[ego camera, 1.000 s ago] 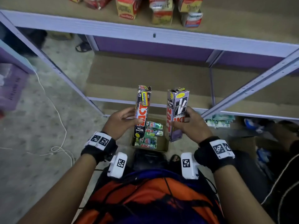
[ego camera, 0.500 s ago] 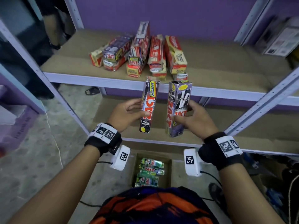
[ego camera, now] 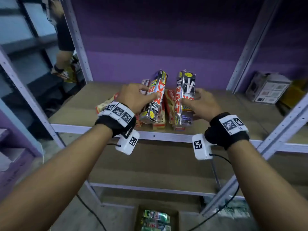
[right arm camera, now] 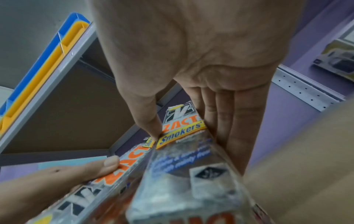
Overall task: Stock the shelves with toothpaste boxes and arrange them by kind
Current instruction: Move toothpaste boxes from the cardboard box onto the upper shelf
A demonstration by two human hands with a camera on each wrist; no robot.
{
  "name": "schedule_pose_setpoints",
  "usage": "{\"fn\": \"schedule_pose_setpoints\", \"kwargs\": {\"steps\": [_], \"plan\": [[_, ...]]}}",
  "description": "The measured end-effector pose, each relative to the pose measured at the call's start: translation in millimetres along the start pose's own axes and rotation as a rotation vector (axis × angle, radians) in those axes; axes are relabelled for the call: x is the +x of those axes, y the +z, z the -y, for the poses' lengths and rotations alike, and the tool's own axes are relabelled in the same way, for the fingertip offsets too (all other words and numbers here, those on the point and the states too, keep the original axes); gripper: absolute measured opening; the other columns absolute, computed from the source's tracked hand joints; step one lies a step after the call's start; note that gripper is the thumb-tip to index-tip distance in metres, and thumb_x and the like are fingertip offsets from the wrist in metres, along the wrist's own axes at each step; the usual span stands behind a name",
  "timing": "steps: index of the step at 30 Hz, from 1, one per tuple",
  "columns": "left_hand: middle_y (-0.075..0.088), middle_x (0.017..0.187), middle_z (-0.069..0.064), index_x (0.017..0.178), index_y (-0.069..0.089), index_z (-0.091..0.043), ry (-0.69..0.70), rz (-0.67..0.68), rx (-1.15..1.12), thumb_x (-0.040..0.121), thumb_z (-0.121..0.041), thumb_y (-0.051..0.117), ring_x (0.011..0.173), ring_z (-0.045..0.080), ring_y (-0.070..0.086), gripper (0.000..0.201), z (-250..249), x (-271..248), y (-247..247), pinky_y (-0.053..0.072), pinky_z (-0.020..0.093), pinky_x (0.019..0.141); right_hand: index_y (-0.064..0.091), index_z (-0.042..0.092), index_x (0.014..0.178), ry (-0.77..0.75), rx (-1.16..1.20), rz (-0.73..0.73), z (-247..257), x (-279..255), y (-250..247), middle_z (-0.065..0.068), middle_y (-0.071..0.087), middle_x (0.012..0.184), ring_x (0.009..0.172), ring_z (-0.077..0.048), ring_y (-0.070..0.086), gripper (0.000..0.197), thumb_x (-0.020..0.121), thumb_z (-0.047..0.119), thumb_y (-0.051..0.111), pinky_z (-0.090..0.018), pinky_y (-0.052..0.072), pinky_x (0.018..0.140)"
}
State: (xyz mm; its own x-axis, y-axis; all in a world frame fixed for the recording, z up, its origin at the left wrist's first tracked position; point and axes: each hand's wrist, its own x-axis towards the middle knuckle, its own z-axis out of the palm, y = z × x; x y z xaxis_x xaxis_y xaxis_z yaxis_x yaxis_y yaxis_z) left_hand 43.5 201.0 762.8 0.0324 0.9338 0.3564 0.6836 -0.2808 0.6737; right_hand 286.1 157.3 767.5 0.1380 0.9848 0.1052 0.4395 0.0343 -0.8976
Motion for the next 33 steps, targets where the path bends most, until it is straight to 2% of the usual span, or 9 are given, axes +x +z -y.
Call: {"fn": "schedule_pose_setpoints", "kwargs": {"steps": [2, 4, 7, 10, 17, 21, 26, 30, 33], "plan": [[0.074, 0.103, -0.001, 0.114, 0.069, -0.034, 0.038, -0.039, 0.105, 0.064, -0.077, 0.065, 0.089, 0.018, 0.069, 0.066, -10, 19, -1, 0.046, 0.020, 0.077, 0.057, 0.032, 0.088, 0.005, -0.064, -0.016, 7, 18, -1, 0.010, 0.068, 0.088, 0.061, -0.011, 0.072, 0.024, 0.079, 0.033, 0.079, -0.027, 0.054, 0.044], [0.072, 0.115, 0.000, 0.120, 0.068, -0.031, 0.043, -0.049, 0.137, 0.071, -0.067, 0.069, 0.100, 0.020, 0.068, 0.061, -18, 36, 2, 0.043, 0.020, 0.081, 0.057, 0.033, 0.085, 0.016, -0.121, -0.023, 10, 36, 0, 0.007, 0.071, 0.093, 0.071, -0.015, 0.074, 0.024, 0.076, 0.039, 0.078, -0.037, 0.061, 0.055], [0.068, 0.123, 0.002, 0.124, 0.066, -0.027, 0.014, 0.007, 0.178, 0.077, -0.060, 0.069, 0.107, 0.022, 0.066, 0.057, -23, 55, 11, 0.047, 0.023, 0.088, 0.056, 0.031, 0.102, 0.041, -0.199, -0.005, 12, 56, 2, 0.000, 0.069, 0.112, 0.091, -0.025, 0.071, 0.040, 0.071, 0.047, 0.076, -0.048, 0.060, 0.081], [0.071, 0.117, 0.005, 0.124, 0.067, -0.029, -0.012, 0.052, 0.283, 0.078, -0.061, 0.067, 0.098, 0.024, 0.069, 0.056, -27, 67, 20, 0.053, 0.028, 0.081, 0.054, 0.031, 0.106, 0.064, -0.264, 0.028, 12, 69, 5, -0.005, 0.068, 0.115, 0.100, -0.029, 0.068, 0.048, 0.068, 0.053, 0.074, -0.047, 0.057, 0.089], [0.072, 0.111, 0.008, 0.121, 0.070, -0.024, 0.016, 0.143, 0.572, 0.085, -0.063, 0.058, 0.095, 0.024, 0.068, 0.054, -27, 67, 40, 0.058, 0.037, 0.083, 0.057, 0.028, 0.107, 0.096, -0.457, 0.040, 2, 86, 16, -0.004, 0.065, 0.121, 0.110, -0.027, 0.058, 0.045, 0.075, 0.058, 0.066, -0.029, 0.045, 0.085], [0.071, 0.108, 0.009, 0.121, 0.067, -0.019, 0.047, 0.197, 0.659, 0.088, -0.062, 0.053, 0.098, 0.027, 0.067, 0.056, -27, 62, 50, 0.057, 0.041, 0.085, 0.053, 0.033, 0.101, 0.101, -0.485, 0.079, -4, 92, 23, 0.002, 0.065, 0.123, 0.092, -0.019, 0.055, 0.037, 0.075, 0.056, 0.066, -0.026, 0.039, 0.078], [0.072, 0.102, 0.008, 0.123, 0.064, -0.024, 0.121, 0.171, 0.731, 0.093, -0.062, 0.041, 0.087, 0.027, 0.068, 0.053, -17, 54, 46, 0.055, 0.034, 0.069, 0.052, 0.027, 0.138, 0.066, -0.528, 0.142, -5, 97, 25, 0.004, 0.056, 0.140, 0.121, -0.022, 0.057, 0.069, 0.078, 0.060, 0.064, -0.033, 0.045, 0.102], [0.071, 0.107, 0.008, 0.127, 0.063, -0.026, 0.145, 0.198, 0.634, 0.095, -0.053, 0.044, 0.078, 0.024, 0.065, 0.045, -14, 51, 37, 0.058, 0.037, 0.075, 0.052, 0.026, 0.135, 0.088, -0.417, 0.176, -5, 99, 25, 0.001, 0.063, 0.130, 0.112, -0.023, 0.064, 0.060, 0.081, 0.049, 0.067, -0.040, 0.052, 0.098], [0.063, 0.119, 0.012, 0.128, 0.063, -0.030, 0.162, 0.229, 0.595, 0.095, -0.046, 0.048, 0.099, 0.030, 0.063, 0.039, -15, 48, 31, 0.055, 0.042, 0.087, 0.058, 0.026, 0.125, 0.078, -0.378, 0.206, -5, 100, 21, -0.001, 0.068, 0.121, 0.105, -0.024, 0.066, 0.041, 0.086, 0.037, 0.065, -0.043, 0.054, 0.095]]}}
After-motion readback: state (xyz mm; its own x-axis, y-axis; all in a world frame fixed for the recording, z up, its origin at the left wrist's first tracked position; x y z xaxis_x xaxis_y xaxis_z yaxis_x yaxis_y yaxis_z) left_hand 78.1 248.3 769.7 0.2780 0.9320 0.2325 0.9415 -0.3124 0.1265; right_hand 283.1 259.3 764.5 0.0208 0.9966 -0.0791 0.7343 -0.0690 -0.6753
